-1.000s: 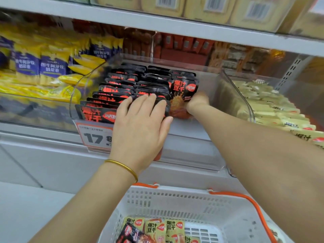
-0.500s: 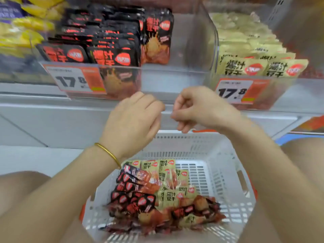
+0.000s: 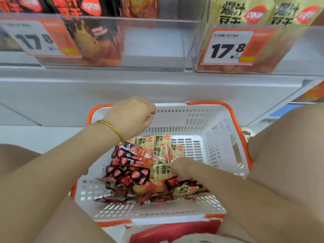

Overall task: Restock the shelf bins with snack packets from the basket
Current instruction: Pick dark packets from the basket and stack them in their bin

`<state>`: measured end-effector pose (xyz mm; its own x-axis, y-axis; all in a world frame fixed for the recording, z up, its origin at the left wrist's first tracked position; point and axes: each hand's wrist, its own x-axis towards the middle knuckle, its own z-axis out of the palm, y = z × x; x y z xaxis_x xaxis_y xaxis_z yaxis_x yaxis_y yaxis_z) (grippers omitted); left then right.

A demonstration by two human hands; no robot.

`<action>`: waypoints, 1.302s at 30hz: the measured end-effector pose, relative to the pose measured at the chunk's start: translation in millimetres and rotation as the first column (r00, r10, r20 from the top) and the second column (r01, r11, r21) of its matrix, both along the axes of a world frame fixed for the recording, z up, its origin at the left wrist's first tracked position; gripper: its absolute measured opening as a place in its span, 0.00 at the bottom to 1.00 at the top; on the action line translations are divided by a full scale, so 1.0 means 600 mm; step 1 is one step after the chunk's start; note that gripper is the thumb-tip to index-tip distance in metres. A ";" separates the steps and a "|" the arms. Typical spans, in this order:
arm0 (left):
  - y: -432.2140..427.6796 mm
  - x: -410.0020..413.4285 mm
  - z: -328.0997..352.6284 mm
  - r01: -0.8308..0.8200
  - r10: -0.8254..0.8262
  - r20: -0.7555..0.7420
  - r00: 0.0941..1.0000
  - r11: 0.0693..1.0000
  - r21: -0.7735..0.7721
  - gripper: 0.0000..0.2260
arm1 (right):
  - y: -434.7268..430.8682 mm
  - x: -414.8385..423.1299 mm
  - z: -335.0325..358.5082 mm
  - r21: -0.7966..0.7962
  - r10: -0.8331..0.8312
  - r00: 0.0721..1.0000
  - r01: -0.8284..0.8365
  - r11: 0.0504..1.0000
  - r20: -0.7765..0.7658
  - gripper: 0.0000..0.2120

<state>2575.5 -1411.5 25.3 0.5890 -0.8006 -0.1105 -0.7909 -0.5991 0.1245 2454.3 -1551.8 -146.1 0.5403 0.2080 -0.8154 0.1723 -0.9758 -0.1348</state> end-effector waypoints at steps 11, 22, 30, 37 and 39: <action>-0.023 -0.011 -0.008 -0.047 0.084 -0.452 0.888 0.995 0.092 0.15 | -0.068 0.097 0.231 0.548 -0.549 0.834 0.435 0.715 0.055 0.03; 0.001 0.036 0.139 -0.335 0.066 -0.418 0.906 0.714 -0.614 0.04 | -0.034 0.083 0.391 0.899 -0.815 0.545 0.431 0.073 -0.195 0.09; 0.029 0.138 0.189 -0.050 0.404 0.351 0.845 0.712 -0.700 0.18 | -0.041 0.275 0.574 0.968 -0.967 0.094 0.064 0.242 0.236 0.13; 0.031 0.151 0.146 -0.122 0.421 0.472 0.775 0.831 -0.542 0.21 | -0.091 0.460 0.452 0.781 -0.946 0.058 0.550 0.297 0.319 0.08; 0.032 0.151 0.147 -0.113 0.420 0.478 0.771 0.830 -0.547 0.21 | -0.101 0.479 0.439 0.689 -0.876 0.045 0.600 0.408 0.480 0.13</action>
<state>2666.3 -1392.2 113.4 0.6142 -0.4573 0.6432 -0.6203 -0.7836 0.0352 2741.5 -1612.2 117.2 0.8007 -0.5977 -0.0410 -0.4695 -0.5836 -0.6626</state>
